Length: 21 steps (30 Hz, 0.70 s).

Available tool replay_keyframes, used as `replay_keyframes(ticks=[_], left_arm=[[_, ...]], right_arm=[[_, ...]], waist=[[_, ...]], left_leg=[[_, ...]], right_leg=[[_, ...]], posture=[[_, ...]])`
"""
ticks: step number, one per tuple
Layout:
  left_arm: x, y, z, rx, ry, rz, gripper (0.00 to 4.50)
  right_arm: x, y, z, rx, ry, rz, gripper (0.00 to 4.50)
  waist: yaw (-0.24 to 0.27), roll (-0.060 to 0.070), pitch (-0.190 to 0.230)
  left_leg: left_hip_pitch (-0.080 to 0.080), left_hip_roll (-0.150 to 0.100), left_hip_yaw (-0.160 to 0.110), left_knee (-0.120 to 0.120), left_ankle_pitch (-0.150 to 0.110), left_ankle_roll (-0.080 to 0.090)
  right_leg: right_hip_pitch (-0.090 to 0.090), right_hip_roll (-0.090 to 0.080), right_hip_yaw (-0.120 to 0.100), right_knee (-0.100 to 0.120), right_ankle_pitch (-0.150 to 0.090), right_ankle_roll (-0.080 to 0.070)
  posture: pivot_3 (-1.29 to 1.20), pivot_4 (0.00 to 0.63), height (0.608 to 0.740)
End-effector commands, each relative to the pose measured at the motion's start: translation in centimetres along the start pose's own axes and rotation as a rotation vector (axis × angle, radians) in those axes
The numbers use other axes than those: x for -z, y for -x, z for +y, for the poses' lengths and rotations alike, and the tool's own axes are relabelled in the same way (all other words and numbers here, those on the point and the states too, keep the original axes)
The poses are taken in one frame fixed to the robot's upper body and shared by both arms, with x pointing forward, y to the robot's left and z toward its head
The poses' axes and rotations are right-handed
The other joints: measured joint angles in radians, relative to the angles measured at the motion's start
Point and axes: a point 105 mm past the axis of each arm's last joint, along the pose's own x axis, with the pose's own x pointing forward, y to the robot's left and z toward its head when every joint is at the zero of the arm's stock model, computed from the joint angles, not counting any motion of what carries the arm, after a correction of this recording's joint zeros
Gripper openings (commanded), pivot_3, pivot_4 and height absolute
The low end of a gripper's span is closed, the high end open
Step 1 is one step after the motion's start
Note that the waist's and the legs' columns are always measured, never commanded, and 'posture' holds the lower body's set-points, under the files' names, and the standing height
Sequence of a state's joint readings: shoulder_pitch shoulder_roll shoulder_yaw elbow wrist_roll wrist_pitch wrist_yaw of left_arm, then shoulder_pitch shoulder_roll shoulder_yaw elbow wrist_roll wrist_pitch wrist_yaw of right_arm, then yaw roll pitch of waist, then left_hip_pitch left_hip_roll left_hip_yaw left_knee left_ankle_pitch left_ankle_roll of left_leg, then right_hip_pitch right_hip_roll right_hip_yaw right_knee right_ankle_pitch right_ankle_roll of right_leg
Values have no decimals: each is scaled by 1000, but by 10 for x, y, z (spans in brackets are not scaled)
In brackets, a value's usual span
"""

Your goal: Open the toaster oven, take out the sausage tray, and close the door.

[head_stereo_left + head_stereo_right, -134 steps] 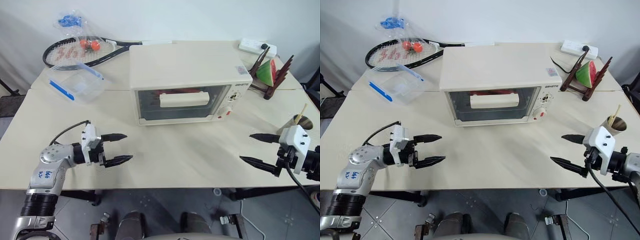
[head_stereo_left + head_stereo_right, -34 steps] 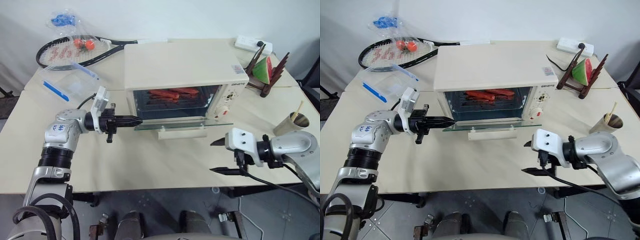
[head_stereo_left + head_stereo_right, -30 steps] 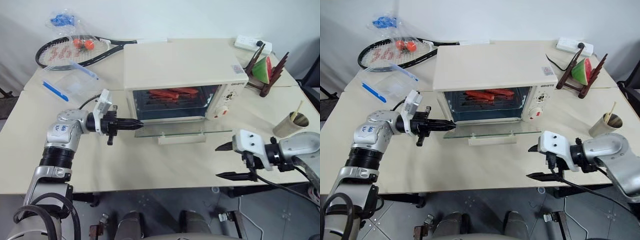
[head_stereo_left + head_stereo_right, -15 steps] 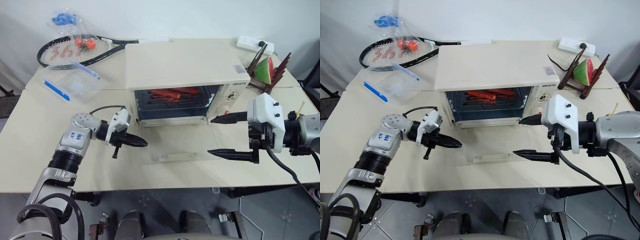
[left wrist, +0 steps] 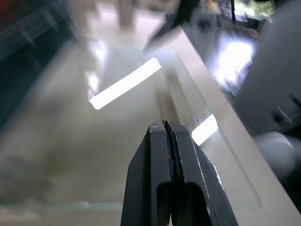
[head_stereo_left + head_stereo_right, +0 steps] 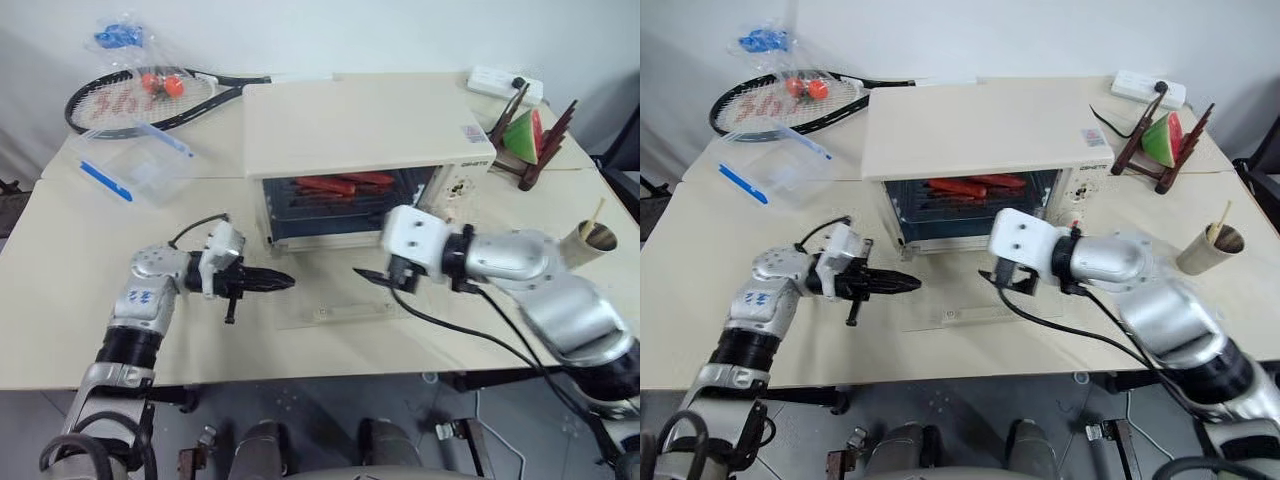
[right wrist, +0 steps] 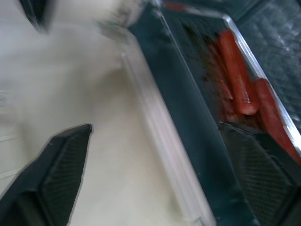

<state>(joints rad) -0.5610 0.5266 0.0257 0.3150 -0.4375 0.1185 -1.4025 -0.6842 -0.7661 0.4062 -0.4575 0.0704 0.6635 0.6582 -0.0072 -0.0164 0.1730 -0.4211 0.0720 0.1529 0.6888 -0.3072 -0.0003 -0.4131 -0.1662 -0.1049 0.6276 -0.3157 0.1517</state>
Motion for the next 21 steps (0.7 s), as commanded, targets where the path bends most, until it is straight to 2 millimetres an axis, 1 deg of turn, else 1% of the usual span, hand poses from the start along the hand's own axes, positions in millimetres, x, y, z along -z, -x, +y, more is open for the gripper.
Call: replay_keyframes(ticks=[1,3,5,7,10,15,18,21], left_arm=[[-25,11,-2,-120,-35,-180,17],[-29,20,-8,-184,-19,-247,17],[-28,25,-15,-222,2,-267,17],[-28,27,-20,-243,29,-278,17],[-31,33,-24,-286,38,-309,17],[-31,39,-25,-346,51,-317,17],[-31,39,-24,-358,50,-316,0],[-31,37,-24,-359,50,-320,0]], right_arm=[[-2,-13,-22,192,110,41,4500],[2,-23,-30,266,154,97,4500],[2,-30,-33,299,196,114,4500],[1,-34,-33,304,215,119,4500],[4,-40,-32,313,290,159,4500],[9,-45,-30,309,403,213,4500],[10,-46,-31,318,441,236,3983],[14,-49,-32,325,446,258,2987]], waist=[[-2,0,0],[-8,0,0],[-10,0,0],[-13,0,0],[-16,0,0],[-23,0,0],[-22,0,0],[-23,0,0]], left_leg=[[0,0,0,0,0,0],[0,0,0,0,0,0],[0,0,-1,0,0,0],[0,0,-2,0,0,0],[0,0,-2,0,0,0],[0,0,-2,0,0,0],[0,0,-1,0,0,0],[0,0,-1,0,0,0]], right_leg=[[0,0,0,0,0,0],[0,0,0,0,0,0],[0,0,0,0,0,0],[1,0,-1,0,0,0],[1,0,-1,0,0,0],[1,0,-1,0,0,0],[1,0,-1,0,0,0],[1,0,-1,0,0,0]], posture=[[0,150,740],[0,150,740],[0,150,740],[0,150,740],[0,150,740],[0,150,740],[0,150,740],[0,150,740]])
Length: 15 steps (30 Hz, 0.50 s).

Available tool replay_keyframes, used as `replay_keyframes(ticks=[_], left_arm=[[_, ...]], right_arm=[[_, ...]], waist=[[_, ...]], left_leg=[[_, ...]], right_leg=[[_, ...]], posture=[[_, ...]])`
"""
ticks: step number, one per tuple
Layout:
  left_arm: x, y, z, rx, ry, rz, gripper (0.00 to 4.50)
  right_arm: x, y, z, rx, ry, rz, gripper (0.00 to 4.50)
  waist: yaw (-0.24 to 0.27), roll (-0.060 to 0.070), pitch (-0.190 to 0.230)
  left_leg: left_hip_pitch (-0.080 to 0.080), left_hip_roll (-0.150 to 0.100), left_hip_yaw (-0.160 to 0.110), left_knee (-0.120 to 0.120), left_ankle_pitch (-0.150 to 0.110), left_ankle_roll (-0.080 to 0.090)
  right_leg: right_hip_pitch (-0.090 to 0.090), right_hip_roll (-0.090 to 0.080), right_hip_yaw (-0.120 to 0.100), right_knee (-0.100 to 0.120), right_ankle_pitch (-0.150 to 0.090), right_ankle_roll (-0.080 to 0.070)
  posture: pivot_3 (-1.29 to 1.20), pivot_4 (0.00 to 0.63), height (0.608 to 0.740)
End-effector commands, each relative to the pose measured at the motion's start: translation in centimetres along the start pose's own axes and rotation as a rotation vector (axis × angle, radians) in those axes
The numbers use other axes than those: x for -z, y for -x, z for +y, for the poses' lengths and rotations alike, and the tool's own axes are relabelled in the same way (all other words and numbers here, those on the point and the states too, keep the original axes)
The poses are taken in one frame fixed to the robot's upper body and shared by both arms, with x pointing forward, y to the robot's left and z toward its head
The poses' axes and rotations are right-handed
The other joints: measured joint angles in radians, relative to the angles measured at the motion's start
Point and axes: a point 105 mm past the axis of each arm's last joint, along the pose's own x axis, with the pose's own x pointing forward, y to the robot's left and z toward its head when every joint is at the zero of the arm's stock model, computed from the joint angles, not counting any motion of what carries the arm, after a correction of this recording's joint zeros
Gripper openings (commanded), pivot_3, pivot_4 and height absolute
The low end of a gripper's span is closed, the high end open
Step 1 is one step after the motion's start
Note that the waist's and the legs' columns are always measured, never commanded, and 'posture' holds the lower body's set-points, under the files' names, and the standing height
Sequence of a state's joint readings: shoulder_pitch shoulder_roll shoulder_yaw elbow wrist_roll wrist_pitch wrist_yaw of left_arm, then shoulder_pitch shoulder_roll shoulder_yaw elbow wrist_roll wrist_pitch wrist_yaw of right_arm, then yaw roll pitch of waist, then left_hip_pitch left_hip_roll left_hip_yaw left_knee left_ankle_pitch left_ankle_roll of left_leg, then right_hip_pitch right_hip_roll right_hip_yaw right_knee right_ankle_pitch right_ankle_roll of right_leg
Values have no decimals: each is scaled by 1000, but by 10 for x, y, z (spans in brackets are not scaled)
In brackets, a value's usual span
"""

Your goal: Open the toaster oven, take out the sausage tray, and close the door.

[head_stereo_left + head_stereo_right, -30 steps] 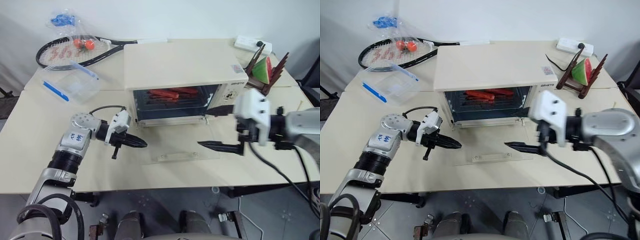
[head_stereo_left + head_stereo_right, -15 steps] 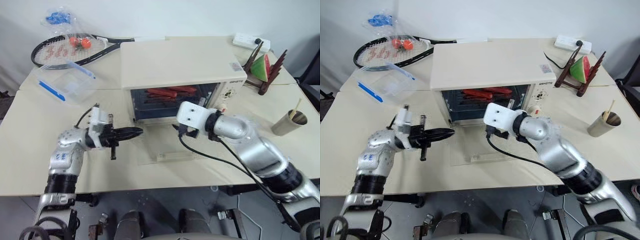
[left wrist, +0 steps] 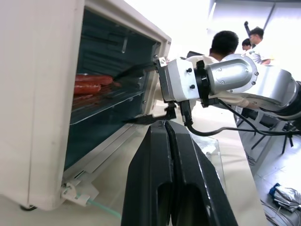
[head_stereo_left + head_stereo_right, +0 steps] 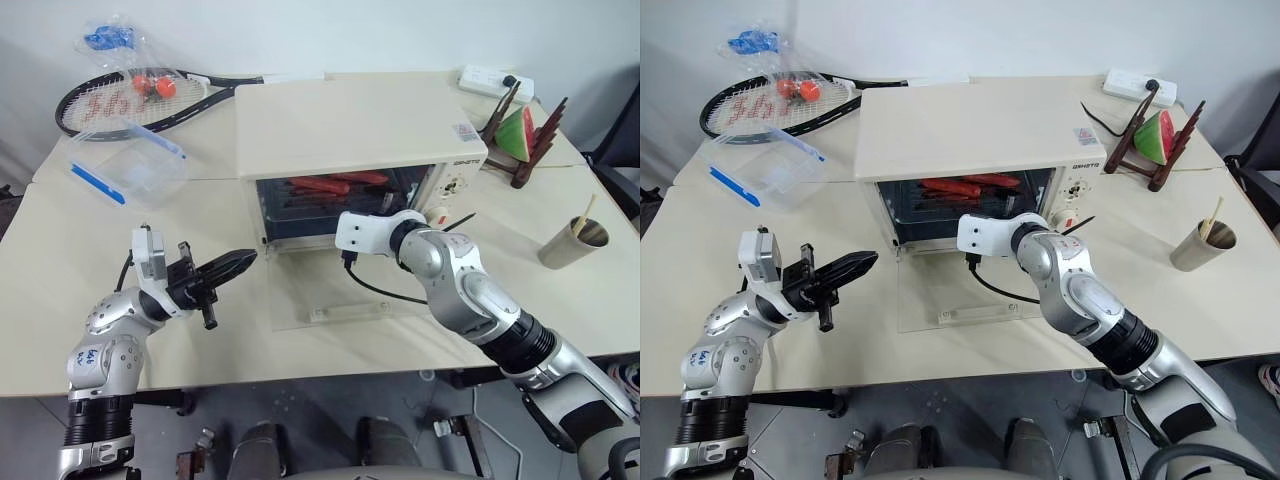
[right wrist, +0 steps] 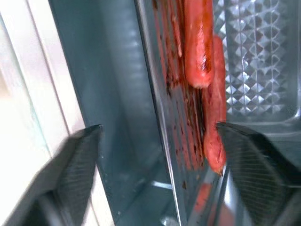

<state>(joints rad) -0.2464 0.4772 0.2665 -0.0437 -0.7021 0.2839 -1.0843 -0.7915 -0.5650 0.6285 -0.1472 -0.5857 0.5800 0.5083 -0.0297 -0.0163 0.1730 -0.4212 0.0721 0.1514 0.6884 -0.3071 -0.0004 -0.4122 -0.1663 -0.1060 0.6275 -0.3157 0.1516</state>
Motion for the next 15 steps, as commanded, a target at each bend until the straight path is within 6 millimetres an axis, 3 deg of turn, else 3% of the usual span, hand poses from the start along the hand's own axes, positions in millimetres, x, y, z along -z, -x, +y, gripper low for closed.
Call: replay_keyframes(ticks=[1,9,15], left_arm=[[-10,-5,-5,21,-38,-36,0],[-10,-11,-3,25,-30,-45,0],[-9,-9,3,20,-13,-24,0]], right_arm=[[-5,-4,-9,44,47,-4,2659],[-2,-5,-9,72,94,9,33],[-3,7,-12,136,155,-2,33]], waist=[[-1,0,0],[-1,0,0],[3,0,0]], left_leg=[[0,0,0,0,0,0],[0,0,0,0,0,0],[0,0,0,-1,0,0]], right_leg=[[0,0,0,0,0,0],[0,0,0,0,0,0],[0,0,0,0,0,0]], posture=[[0,150,740],[0,150,740],[0,150,740]])
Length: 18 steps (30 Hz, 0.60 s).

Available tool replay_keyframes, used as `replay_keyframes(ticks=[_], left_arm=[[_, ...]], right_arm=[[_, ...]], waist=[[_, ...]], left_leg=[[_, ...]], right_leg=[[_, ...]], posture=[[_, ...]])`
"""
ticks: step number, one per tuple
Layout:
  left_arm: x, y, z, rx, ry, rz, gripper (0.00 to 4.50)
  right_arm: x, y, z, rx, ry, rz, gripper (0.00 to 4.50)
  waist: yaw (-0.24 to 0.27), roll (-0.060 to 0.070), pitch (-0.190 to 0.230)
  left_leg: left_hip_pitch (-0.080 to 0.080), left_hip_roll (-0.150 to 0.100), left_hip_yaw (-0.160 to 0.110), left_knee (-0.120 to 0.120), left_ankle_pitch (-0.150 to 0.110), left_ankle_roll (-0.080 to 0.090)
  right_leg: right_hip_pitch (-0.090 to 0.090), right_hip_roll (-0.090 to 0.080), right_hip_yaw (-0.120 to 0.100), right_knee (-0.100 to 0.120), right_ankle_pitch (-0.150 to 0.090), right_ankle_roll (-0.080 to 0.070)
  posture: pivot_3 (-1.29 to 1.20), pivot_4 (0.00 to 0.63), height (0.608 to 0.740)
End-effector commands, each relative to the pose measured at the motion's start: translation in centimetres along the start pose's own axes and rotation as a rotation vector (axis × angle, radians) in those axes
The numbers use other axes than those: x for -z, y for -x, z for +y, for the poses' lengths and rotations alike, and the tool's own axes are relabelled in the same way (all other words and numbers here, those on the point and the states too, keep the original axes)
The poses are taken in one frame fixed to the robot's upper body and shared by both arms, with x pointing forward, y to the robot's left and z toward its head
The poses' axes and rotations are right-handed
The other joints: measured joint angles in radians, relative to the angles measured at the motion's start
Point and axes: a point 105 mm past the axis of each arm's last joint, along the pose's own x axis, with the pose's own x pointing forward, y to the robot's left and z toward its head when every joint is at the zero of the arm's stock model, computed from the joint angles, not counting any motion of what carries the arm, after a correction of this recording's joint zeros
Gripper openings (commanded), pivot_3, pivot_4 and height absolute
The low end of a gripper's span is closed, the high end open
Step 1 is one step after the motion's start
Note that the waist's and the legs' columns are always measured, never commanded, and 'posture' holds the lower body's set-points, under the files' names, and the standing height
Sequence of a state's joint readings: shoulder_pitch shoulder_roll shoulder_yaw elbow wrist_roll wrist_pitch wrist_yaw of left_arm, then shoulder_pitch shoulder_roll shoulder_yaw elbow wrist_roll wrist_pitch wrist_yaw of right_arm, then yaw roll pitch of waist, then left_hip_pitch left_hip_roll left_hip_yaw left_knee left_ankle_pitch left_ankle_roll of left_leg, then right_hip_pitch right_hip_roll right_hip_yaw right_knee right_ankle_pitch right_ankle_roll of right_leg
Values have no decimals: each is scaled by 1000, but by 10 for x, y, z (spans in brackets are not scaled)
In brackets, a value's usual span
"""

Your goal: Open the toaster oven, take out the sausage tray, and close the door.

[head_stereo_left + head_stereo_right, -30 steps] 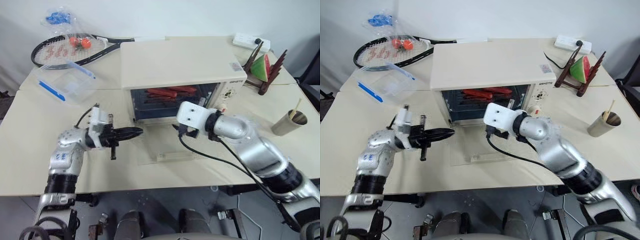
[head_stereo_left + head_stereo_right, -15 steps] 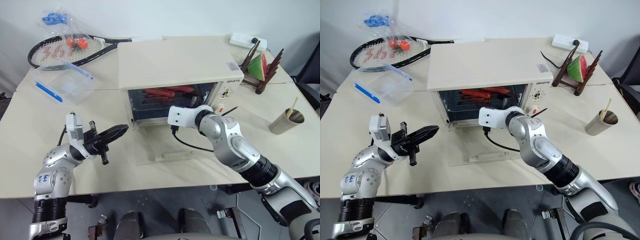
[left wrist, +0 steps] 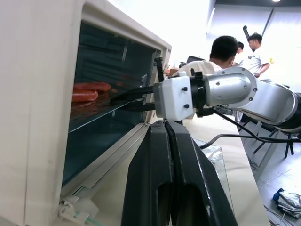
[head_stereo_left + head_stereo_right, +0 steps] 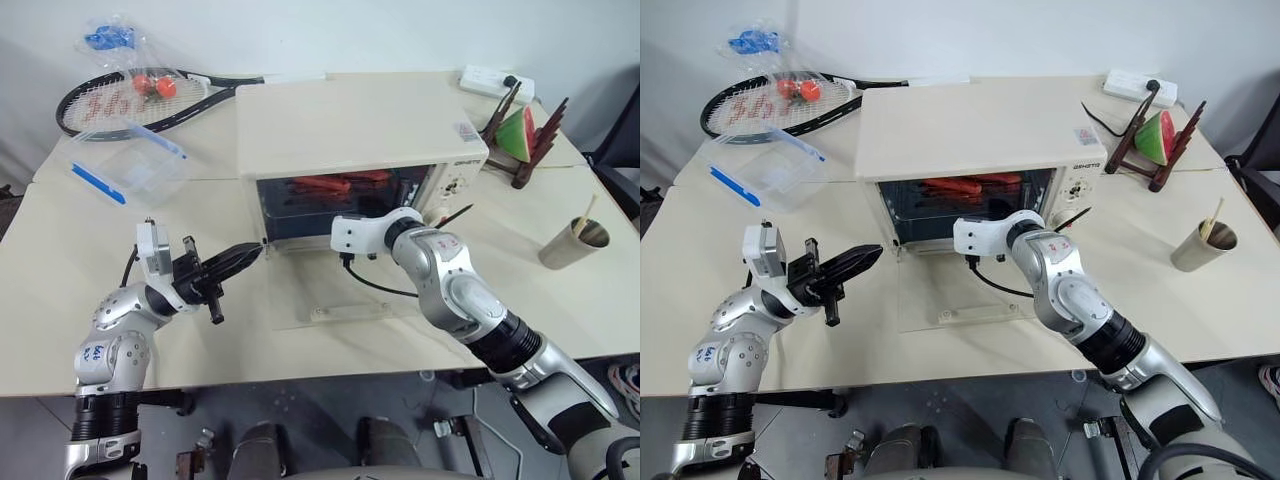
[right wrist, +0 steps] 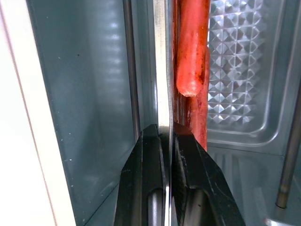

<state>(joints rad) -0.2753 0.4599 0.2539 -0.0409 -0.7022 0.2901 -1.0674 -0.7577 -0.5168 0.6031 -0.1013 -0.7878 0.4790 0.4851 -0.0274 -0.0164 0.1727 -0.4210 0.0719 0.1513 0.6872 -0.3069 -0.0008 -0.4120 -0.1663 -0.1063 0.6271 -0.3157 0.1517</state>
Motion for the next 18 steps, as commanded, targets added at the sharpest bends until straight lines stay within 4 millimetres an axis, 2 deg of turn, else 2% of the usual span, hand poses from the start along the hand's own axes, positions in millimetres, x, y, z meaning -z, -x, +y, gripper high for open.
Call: replay_keyframes(ticks=[1,6,18], left_arm=[[-7,-1,3,15,-14,-1,0],[-12,-2,15,22,-8,16,0],[-11,-1,19,41,75,71,0]], right_arm=[[-1,12,-11,61,31,-21,33],[-2,30,2,104,110,-63,33],[9,61,20,134,158,-58,33]], waist=[[1,0,0],[2,0,0],[4,0,0]], left_leg=[[0,0,0,0,0,0],[0,0,-1,-2,0,0],[0,-1,-1,-2,0,-1]], right_leg=[[0,0,0,0,0,0],[0,0,-1,-1,0,0],[1,0,-1,-1,0,0]], posture=[[0,150,740],[0,150,740],[0,150,740]])
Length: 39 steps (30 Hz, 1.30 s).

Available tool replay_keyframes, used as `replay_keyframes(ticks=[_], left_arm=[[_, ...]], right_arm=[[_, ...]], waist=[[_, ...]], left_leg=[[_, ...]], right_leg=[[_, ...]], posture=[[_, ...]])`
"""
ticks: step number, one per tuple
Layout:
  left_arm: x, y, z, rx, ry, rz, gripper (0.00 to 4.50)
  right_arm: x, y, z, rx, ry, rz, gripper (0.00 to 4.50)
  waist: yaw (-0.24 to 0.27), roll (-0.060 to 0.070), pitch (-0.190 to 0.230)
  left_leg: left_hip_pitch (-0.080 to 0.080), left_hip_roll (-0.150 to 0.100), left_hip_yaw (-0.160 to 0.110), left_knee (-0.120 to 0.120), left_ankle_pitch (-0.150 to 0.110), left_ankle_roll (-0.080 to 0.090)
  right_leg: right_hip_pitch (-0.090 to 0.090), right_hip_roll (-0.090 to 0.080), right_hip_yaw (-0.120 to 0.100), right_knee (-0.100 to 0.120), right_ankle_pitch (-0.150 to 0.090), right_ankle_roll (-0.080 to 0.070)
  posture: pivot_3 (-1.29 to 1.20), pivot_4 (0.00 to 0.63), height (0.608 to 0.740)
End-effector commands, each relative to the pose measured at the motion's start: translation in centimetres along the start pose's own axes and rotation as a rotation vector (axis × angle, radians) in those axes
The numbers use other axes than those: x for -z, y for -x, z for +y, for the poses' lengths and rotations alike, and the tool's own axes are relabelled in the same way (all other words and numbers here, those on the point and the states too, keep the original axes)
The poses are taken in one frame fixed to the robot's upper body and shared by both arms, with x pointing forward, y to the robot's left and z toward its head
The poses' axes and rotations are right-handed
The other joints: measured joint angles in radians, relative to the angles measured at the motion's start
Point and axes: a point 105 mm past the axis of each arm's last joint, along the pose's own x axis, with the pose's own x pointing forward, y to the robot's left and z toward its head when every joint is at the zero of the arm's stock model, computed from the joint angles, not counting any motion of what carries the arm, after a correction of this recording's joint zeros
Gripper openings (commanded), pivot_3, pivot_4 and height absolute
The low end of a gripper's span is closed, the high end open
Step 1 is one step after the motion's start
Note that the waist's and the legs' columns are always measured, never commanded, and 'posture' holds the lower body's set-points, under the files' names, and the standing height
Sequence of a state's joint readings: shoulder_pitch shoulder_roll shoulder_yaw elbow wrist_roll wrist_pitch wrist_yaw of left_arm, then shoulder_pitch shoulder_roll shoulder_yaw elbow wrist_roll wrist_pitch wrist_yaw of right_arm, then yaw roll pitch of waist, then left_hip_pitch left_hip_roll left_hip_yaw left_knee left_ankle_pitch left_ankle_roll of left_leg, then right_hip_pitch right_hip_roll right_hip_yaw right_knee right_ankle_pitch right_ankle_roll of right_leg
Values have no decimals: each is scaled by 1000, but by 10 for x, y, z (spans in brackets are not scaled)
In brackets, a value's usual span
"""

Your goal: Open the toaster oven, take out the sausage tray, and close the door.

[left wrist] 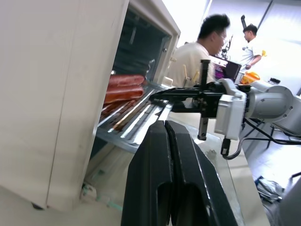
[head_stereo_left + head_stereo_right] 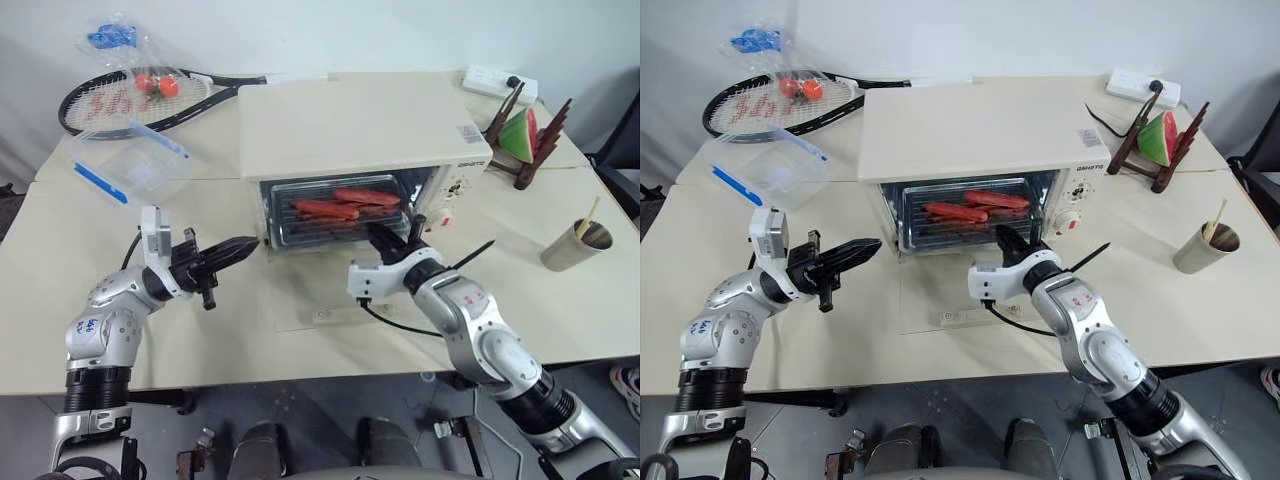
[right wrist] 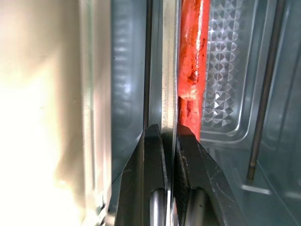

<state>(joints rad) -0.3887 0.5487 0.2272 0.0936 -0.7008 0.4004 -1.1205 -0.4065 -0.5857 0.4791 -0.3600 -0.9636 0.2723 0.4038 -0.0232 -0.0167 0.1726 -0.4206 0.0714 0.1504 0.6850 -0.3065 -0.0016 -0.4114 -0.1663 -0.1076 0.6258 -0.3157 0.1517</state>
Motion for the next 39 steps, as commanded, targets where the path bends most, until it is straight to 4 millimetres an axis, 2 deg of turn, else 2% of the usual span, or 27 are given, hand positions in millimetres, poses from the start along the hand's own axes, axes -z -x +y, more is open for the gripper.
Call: replay_keyframes(ticks=[1,10,13,22,26,33,39], left_arm=[[-12,1,2,3,-1,-22,0],[-5,4,-1,10,218,94,0],[-5,5,0,-28,253,102,629],[-4,4,6,-95,319,100,3301],[-1,0,8,-108,352,121,4490],[10,5,1,-120,475,227,4490],[12,11,2,-142,564,283,4490]], right_arm=[[8,14,-8,46,49,20,33],[12,37,-4,66,89,-13,33],[13,40,-6,71,96,-23,0],[12,41,-10,80,98,-42,0],[12,37,-11,89,36,-17,0],[10,33,-18,146,59,-5,0],[4,43,-13,158,61,-31,0]], waist=[[2,0,0],[25,0,0],[24,0,0],[23,0,0],[21,0,0],[19,0,0],[22,0,0]], left_leg=[[0,0,0,0,0,0],[0,0,0,1,0,0],[0,0,0,1,0,0],[0,0,0,1,0,0],[0,0,0,1,0,0],[0,0,0,1,0,0],[0,0,0,1,0,-1]], right_leg=[[0,0,0,0,0,0],[1,0,0,0,0,0],[1,0,0,0,0,0],[1,0,0,0,0,0],[1,0,0,0,0,0],[0,0,0,0,0,0],[0,0,0,0,0,0]], posture=[[0,150,740],[0,150,740],[0,150,740],[0,150,740],[0,150,740],[0,150,740],[0,150,740]])
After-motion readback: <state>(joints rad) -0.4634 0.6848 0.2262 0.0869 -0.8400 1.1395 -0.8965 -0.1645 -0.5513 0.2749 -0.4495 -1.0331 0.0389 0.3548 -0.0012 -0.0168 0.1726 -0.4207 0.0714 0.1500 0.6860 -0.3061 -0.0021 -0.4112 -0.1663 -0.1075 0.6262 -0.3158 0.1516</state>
